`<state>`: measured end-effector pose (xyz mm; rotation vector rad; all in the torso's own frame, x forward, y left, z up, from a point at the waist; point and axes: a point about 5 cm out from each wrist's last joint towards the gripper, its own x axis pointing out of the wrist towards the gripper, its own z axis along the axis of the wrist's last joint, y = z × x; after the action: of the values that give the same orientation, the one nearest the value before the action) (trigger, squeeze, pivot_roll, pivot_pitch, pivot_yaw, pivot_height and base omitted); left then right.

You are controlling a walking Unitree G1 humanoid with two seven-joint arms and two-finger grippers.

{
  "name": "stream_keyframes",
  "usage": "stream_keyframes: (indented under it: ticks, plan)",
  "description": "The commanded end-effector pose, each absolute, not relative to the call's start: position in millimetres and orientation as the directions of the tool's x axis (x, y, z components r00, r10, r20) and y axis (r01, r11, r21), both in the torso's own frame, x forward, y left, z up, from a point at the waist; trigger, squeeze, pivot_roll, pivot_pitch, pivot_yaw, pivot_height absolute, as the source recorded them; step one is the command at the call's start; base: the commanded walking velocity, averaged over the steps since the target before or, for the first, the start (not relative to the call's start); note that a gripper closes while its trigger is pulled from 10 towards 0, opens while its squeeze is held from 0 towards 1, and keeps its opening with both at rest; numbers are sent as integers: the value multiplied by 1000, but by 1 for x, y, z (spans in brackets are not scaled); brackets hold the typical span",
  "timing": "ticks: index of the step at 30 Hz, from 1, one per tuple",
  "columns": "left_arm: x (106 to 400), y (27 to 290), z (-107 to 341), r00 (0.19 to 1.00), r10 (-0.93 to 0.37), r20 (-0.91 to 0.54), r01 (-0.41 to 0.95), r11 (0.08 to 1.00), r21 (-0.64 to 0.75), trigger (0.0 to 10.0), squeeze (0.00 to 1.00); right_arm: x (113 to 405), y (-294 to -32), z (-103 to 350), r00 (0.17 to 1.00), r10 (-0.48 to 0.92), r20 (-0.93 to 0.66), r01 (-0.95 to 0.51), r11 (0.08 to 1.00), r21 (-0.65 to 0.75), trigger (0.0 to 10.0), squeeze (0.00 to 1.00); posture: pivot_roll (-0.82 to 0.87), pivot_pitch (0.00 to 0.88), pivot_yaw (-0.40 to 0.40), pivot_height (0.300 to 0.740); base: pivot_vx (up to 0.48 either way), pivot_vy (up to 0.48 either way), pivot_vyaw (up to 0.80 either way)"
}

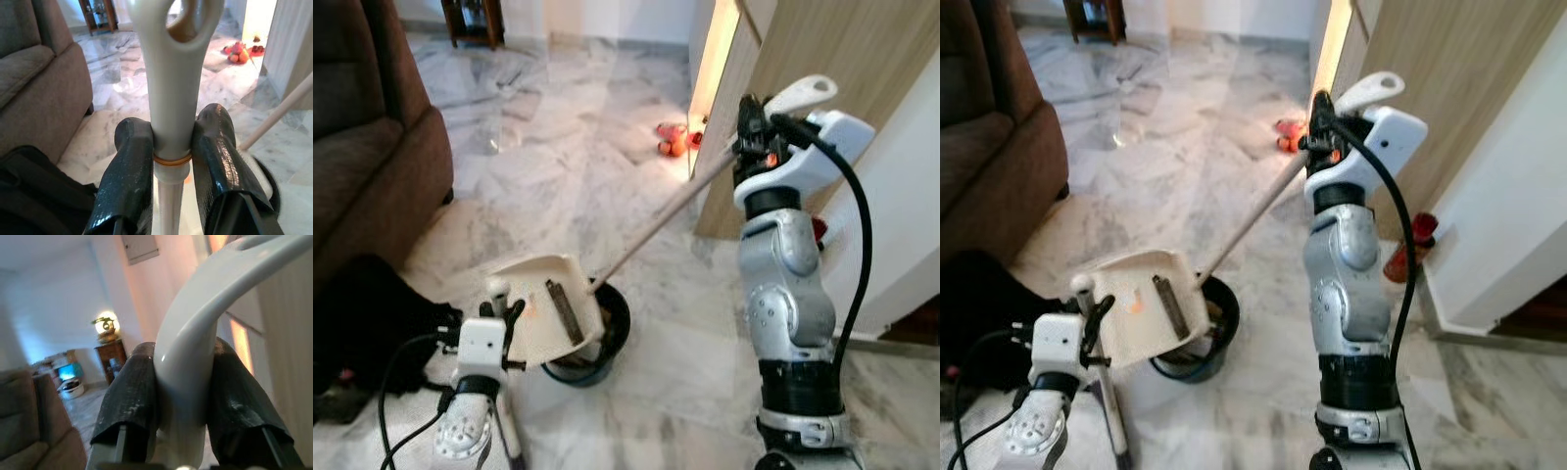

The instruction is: Sweep floor

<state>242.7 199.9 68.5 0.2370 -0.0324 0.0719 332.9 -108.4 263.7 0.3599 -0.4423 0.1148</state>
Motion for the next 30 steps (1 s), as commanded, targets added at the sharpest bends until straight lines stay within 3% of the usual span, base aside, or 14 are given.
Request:
stream_keyframes:
  ticks: [1, 15, 30]
  plan:
    - [245, 195, 74, 996, 50, 69, -65, 971, 229, 10000, 0, 328, -113, 280, 866, 9, 500, -209, 915, 346, 10000, 0, 124, 123, -63, 740, 277, 0, 0]
    - [244, 193, 74, 997, 46, 66, -60, 971, 230, 10000, 0, 327, -110, 280, 868, 15, 496, -215, 912, 349, 10000, 0, 124, 139, -64, 740, 273, 0, 0]
    - [245, 190, 74, 997, 23, 69, -39, 972, 230, 10000, 0, 324, -97, 283, 854, 59, 517, -248, 919, 305, 10000, 0, 122, 145, -65, 740, 0, 0, 0]
